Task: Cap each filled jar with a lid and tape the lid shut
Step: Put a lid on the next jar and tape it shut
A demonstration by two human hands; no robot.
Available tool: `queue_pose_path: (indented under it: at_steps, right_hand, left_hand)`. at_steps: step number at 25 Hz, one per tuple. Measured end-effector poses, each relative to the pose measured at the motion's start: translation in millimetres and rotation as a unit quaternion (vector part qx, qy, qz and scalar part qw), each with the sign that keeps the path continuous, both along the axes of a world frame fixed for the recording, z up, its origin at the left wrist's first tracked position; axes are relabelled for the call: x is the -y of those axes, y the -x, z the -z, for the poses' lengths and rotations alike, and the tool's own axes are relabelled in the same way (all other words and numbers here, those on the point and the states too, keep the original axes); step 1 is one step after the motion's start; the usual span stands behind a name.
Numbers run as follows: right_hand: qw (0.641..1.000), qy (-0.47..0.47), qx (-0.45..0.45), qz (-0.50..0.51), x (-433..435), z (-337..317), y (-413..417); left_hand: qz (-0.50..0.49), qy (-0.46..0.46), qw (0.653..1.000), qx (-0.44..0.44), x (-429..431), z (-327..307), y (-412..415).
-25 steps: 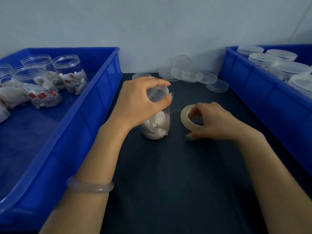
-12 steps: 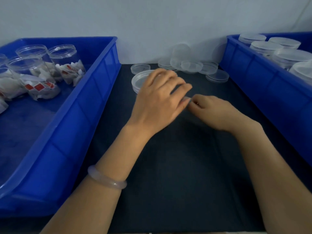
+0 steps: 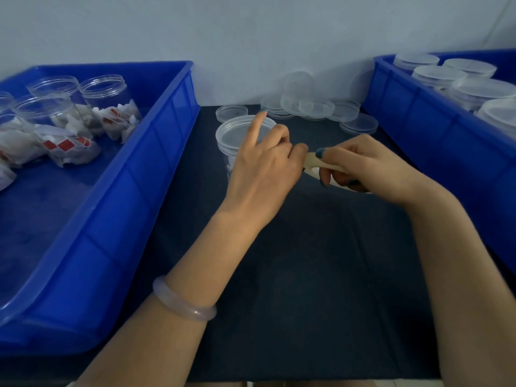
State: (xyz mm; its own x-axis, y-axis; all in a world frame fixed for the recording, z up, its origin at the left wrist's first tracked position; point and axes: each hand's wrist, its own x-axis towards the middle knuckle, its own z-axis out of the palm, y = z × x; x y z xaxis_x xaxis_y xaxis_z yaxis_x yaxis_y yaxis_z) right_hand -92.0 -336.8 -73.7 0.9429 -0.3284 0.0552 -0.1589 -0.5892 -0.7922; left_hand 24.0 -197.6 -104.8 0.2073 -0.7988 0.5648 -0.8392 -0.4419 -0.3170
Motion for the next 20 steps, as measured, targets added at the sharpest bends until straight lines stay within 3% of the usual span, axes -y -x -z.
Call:
queue_pose_path:
  at_steps: [4, 7, 10, 12, 14, 16, 17, 20]
  right_hand:
    - [0.997, -0.040, -0.055, -0.046, 1.3, -1.9, 2.7]
    - [0.994, -0.070, -0.020, -0.082, 2.6, -3.8, 5.2]
    - [0.985, -0.128, -0.008, -0.111, 7.2, -4.0, 8.4]
    - [0.977, -0.187, 0.021, -0.102, 9.3, -3.5, 10.2]
    - [0.964, -0.250, 0.059, -0.069, 12.7, -2.7, 10.5]
    - [0.958, -0.270, 0.080, -0.062, 15.4, -1.6, 10.8]
    - [0.958, -0.266, 0.086, -0.070, 15.7, -0.7, 10.7]
    - [0.967, -0.218, 0.086, -0.101, 11.7, -1.4, 8.7]
  left_hand:
    - [-0.015, -0.059, 0.998, -0.023, 2.5, -0.1, 8.3]
    - [0.079, 0.049, 0.982, -0.163, 3.5, 4.3, 27.6]
    - [0.138, 0.136, 0.916, -0.352, -4.5, -1.2, 34.3]
    - [0.123, 0.125, 0.865, -0.470, -14.0, -3.3, 25.1]
    - [0.140, 0.090, 0.784, -0.598, -28.0, -4.5, 14.8]
    - [0.169, 0.092, 0.721, -0.665, -43.7, -5.5, 8.9]
    - [0.169, 0.111, 0.718, -0.666, -50.2, -6.1, 7.3]
    - [0.129, 0.195, 0.768, -0.596, -61.2, -5.0, 7.2]
